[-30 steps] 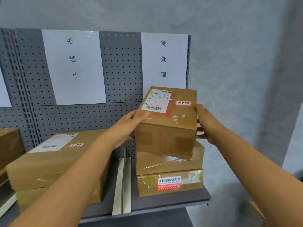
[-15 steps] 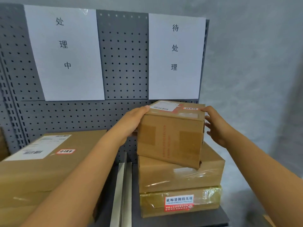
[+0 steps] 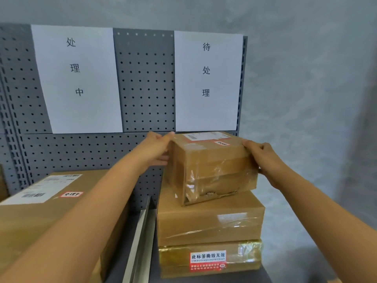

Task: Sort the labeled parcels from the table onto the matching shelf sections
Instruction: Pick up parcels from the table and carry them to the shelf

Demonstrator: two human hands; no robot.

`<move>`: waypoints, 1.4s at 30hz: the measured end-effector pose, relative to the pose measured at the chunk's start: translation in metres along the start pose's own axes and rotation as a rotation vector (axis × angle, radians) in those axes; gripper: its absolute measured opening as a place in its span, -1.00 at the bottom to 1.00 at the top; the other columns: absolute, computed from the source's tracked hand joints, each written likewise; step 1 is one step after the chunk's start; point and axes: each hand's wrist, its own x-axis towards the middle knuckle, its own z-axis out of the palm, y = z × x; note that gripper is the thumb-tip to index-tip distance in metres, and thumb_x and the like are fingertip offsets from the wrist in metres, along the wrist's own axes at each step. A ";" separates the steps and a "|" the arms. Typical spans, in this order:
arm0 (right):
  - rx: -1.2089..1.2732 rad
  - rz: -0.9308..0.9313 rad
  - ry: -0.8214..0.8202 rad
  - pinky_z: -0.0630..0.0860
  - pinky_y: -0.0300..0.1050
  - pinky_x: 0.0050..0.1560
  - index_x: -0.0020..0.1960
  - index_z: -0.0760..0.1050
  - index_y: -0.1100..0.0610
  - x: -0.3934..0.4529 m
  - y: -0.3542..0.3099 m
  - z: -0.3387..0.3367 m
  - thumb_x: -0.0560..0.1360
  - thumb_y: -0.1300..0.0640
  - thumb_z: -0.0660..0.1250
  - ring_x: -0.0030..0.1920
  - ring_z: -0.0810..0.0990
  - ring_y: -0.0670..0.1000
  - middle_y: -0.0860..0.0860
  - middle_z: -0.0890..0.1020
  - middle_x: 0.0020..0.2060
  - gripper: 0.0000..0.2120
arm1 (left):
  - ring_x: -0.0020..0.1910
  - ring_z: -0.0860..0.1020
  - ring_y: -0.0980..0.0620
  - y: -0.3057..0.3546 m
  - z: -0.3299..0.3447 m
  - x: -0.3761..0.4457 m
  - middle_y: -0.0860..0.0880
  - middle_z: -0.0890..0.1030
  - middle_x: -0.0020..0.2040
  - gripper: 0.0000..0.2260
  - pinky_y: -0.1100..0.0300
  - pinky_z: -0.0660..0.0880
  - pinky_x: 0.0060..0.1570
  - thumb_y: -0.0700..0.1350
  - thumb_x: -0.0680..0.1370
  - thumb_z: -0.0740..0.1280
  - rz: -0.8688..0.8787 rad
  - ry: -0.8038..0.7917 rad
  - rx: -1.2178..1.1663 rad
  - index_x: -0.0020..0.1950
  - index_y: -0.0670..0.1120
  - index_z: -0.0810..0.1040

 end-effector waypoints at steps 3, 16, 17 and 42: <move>-0.006 -0.026 -0.005 0.49 0.02 -0.03 0.35 0.19 0.04 -0.003 -0.001 0.002 0.46 -0.36 0.29 0.10 0.50 0.09 0.03 0.44 0.17 -0.33 | 0.15 0.62 -0.17 0.011 0.020 0.000 -0.12 0.64 0.16 -0.46 -0.11 0.59 0.14 0.26 0.49 0.38 -0.033 -0.148 -0.016 0.34 -0.02 0.46; 0.092 -0.094 0.115 0.49 0.20 0.25 0.38 0.28 0.04 -0.016 0.001 0.041 0.43 -0.26 0.40 0.22 0.51 0.15 0.07 0.46 0.29 -0.33 | 0.00 0.47 0.05 -0.012 0.037 -0.003 0.00 0.47 0.25 -0.36 0.11 0.45 -0.14 0.16 0.45 0.47 0.006 0.299 -0.056 0.46 0.01 0.35; 0.039 -0.148 0.176 0.46 0.21 0.27 0.40 0.28 0.07 -0.019 -0.001 0.043 0.44 -0.23 0.40 0.25 0.49 0.17 0.08 0.44 0.31 -0.33 | 0.02 0.44 0.05 -0.014 0.041 -0.006 -0.03 0.46 0.29 -0.38 0.12 0.41 -0.10 0.18 0.47 0.43 0.052 0.391 0.008 0.45 0.00 0.34; -0.676 -1.427 -0.963 0.39 0.02 0.23 0.49 0.25 0.08 -0.398 -0.127 0.411 0.59 0.04 0.25 0.32 0.39 0.15 0.10 0.41 0.33 -0.50 | 0.14 0.52 -0.21 -0.142 -0.368 -0.434 -0.12 0.55 0.22 -0.67 0.00 0.43 0.06 0.02 0.60 0.20 -0.368 0.716 1.446 0.33 -0.07 0.40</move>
